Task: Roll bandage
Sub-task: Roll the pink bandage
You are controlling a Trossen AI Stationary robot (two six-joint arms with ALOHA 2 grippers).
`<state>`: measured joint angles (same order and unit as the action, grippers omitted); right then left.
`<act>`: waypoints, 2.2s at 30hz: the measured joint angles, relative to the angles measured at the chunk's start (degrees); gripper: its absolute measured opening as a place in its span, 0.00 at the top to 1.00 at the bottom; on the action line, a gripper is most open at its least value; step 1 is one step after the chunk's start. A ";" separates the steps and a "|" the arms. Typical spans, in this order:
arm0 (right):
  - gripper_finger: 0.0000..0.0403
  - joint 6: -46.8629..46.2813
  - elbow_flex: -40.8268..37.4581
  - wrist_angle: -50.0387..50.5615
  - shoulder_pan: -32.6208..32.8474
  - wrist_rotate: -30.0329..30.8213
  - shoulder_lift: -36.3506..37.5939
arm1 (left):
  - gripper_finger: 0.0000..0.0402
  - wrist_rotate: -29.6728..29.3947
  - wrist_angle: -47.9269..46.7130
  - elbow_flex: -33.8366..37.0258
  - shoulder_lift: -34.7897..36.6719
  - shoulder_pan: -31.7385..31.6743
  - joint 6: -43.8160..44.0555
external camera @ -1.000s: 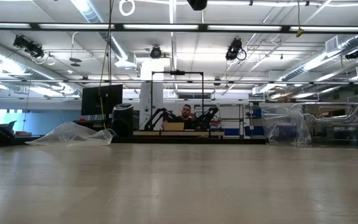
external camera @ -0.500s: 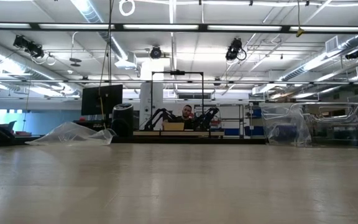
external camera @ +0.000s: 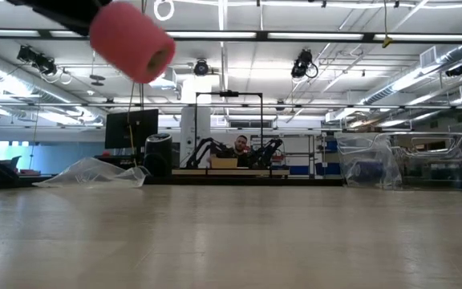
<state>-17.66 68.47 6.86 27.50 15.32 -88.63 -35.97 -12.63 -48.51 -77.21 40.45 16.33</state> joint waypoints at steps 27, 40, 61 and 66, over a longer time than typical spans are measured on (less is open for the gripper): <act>0.63 -1.76 -0.15 2.07 1.39 1.20 -1.35 | 0.89 27.53 -16.24 0.02 -4.81 -21.25 32.34; 0.63 -1.69 -0.15 2.31 1.89 1.17 -1.35 | 0.86 29.30 -23.03 -5.83 -9.44 -22.54 30.13; 0.65 -2.75 -0.15 5.98 2.13 1.27 -1.32 | 0.98 20.39 -36.18 -14.49 -9.42 -22.42 21.32; 0.70 -3.33 -4.26 3.70 2.13 2.02 -1.22 | 0.99 18.84 -33.00 -14.84 -7.36 -22.16 19.03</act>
<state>-20.99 64.21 10.56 29.63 17.34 -89.85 -17.13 -45.63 -63.35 -84.57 18.29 35.36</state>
